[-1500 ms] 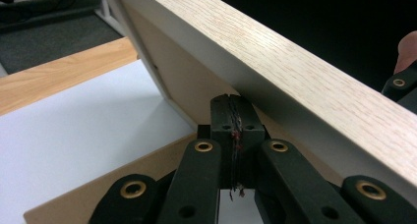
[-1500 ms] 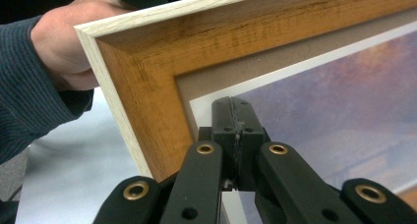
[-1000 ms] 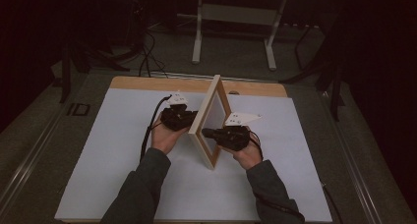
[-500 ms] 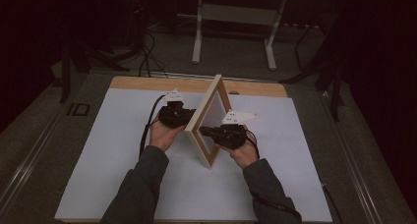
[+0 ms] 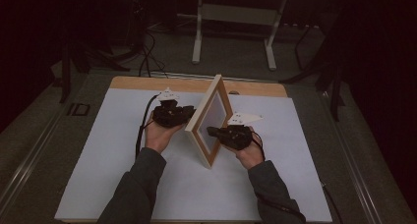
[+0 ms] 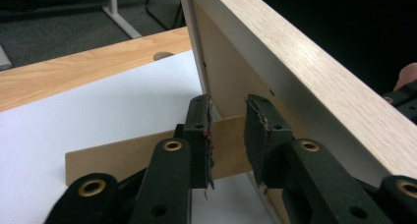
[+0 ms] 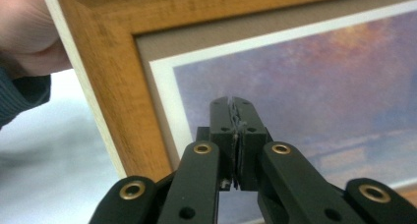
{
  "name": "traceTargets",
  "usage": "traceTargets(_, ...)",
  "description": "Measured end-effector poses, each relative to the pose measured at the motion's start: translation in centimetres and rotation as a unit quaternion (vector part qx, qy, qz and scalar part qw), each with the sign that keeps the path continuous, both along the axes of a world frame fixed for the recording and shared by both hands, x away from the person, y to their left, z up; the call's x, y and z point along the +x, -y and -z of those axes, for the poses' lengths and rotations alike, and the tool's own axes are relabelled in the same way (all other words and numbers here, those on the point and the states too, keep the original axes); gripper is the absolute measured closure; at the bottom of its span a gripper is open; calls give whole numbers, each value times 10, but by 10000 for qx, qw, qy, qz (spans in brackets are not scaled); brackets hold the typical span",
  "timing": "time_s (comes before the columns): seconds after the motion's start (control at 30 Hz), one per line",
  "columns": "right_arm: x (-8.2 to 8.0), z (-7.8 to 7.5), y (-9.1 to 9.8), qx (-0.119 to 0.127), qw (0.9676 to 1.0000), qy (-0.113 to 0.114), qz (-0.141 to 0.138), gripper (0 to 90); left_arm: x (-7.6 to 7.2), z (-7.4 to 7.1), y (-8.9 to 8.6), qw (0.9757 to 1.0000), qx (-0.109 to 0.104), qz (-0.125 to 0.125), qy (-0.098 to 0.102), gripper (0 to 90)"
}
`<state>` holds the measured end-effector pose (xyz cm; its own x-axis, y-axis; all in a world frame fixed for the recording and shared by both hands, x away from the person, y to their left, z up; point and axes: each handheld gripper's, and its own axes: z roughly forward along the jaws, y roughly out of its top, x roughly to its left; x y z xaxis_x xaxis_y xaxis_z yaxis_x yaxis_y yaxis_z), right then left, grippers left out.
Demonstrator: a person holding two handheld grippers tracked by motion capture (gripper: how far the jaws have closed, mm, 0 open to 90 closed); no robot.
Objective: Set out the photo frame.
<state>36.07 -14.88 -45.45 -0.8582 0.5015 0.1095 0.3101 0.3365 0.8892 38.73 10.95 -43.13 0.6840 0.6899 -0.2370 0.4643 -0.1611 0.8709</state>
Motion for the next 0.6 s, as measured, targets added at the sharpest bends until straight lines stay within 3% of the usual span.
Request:
traceTargets(0.3, 0, 5, 9, -15, 10000, -68, 69, 854, -12, 7, -7, 9997, 8, 207, -112, 706)
traceTargets(0.6, 0, 7, 13, -34, 9999, -100, 109, 838, -30, 7, -18, 9991, 12, 413, -45, 687)
